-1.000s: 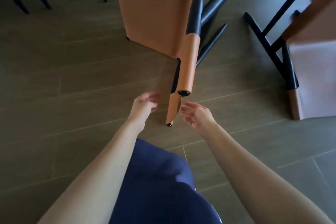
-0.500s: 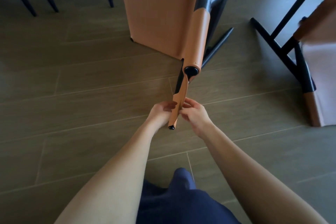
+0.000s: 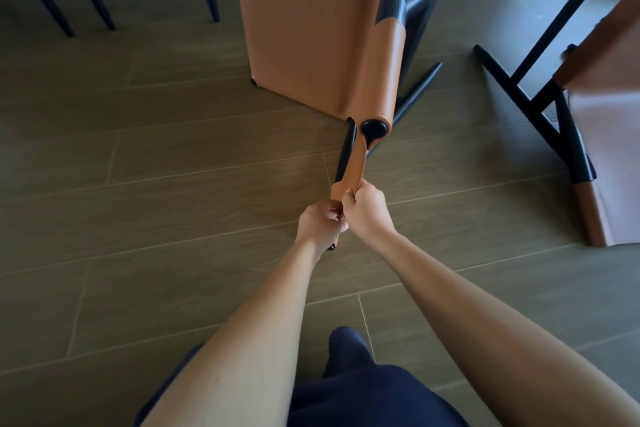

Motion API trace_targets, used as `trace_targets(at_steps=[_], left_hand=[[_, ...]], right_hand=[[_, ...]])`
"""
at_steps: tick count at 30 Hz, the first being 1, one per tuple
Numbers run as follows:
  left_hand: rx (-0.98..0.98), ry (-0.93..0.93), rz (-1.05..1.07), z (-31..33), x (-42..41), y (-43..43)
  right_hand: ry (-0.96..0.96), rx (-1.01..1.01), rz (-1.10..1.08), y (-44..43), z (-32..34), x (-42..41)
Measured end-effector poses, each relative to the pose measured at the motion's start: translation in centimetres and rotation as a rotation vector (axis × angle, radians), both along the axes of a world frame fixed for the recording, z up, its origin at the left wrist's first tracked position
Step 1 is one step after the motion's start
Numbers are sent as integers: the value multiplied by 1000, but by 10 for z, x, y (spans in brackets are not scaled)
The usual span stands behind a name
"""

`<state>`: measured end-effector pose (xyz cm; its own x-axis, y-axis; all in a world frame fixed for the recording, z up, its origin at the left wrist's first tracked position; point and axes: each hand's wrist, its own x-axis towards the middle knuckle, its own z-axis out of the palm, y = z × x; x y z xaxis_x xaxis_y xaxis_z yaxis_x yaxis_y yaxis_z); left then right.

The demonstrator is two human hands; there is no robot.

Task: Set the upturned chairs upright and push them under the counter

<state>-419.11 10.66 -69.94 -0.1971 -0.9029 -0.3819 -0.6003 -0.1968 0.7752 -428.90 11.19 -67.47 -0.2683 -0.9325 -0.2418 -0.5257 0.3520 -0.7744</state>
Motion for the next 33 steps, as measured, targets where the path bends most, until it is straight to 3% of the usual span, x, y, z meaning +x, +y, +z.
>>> trace_targets(at_steps=[5, 12, 23, 33], left_hand=[[-179, -71, 17, 11, 2, -5], [-176, -24, 31, 41, 15, 8], [-82, -14, -46, 212, 22, -9], [-38, 44, 117, 369, -4, -40]], right_hand=[[2, 17, 21, -6, 21, 1], [-1, 101, 52, 6, 60, 1], [-15, 219, 71, -13, 234, -4], [-141, 349, -11, -64, 394, -36]])
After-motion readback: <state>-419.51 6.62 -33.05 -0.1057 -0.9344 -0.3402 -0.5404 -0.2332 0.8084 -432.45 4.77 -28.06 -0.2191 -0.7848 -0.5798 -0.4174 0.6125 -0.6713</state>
